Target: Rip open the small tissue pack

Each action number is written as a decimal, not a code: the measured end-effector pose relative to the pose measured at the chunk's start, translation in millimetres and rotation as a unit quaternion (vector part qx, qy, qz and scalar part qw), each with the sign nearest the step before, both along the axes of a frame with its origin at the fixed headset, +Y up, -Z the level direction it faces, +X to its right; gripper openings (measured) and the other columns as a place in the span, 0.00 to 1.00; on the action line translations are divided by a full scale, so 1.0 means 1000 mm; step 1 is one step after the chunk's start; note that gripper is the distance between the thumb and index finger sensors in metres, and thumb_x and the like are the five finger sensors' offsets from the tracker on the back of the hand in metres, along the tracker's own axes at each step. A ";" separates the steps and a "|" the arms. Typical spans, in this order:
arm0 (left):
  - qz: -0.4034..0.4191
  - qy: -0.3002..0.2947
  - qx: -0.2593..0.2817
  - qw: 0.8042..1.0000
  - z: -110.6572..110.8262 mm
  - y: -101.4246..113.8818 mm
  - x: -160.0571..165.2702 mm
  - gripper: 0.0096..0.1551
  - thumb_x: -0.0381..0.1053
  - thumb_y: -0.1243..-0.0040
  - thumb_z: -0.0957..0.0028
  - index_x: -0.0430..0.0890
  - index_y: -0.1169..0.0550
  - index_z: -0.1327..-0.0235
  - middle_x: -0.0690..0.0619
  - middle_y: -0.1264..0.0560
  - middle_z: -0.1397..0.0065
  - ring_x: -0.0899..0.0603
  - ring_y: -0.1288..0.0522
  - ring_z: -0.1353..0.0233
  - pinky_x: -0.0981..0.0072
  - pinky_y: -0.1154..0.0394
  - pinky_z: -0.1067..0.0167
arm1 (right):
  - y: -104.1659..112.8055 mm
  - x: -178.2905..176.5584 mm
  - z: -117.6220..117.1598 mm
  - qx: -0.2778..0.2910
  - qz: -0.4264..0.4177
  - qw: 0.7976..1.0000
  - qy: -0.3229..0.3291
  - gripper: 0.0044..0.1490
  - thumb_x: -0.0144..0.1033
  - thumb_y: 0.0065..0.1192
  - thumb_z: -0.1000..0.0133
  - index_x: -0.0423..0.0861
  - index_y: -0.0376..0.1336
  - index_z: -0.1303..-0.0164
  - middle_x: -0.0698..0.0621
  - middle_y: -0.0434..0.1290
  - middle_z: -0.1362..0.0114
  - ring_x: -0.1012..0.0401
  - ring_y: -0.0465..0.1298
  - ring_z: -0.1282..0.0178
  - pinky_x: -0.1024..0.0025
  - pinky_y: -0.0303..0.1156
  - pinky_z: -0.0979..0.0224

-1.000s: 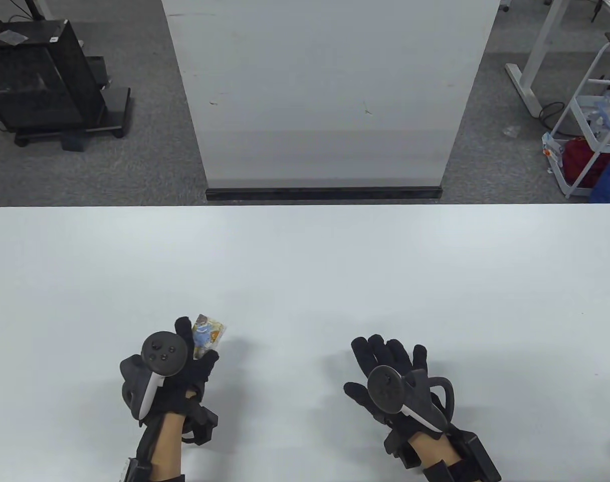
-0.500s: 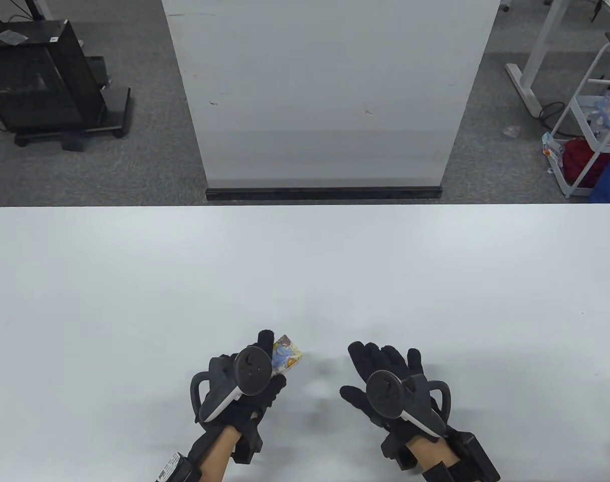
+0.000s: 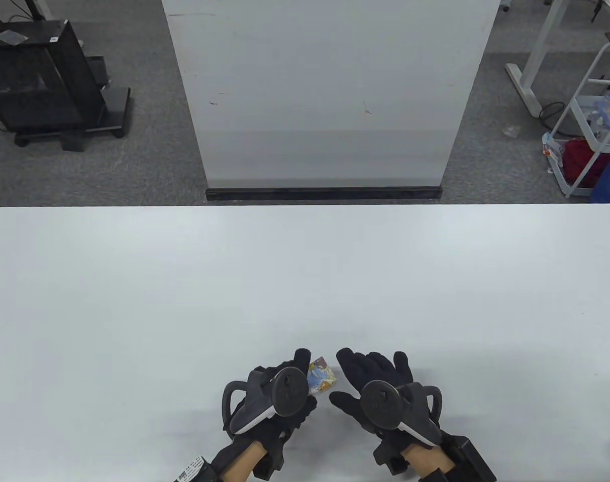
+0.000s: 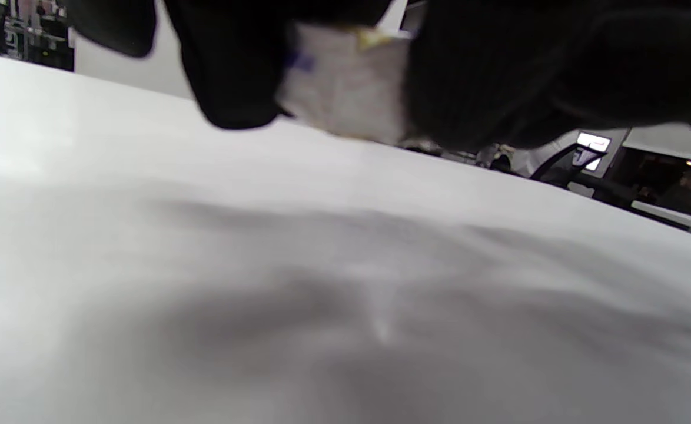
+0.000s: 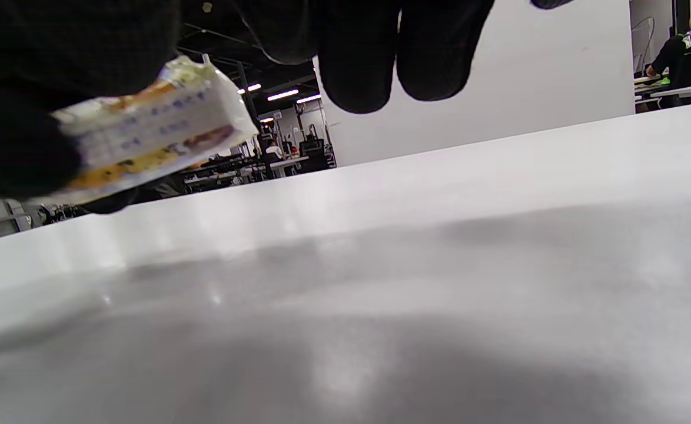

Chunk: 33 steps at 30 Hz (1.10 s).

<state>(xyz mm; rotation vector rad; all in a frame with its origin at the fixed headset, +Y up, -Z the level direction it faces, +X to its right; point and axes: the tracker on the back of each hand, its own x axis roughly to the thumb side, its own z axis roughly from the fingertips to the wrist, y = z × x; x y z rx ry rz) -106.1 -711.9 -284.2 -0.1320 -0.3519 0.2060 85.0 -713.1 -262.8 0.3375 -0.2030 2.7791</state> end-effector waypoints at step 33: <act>0.003 -0.040 0.018 0.999 0.015 -0.008 0.018 0.50 0.57 0.33 0.48 0.44 0.47 0.21 0.42 0.31 0.25 0.36 0.26 0.31 0.35 0.35 0.30 | 0.004 -0.015 0.012 0.110 0.030 0.993 -0.004 0.24 0.52 0.74 0.48 0.58 0.77 0.42 0.58 0.82 0.39 0.56 0.79 0.34 0.40 0.59 0.19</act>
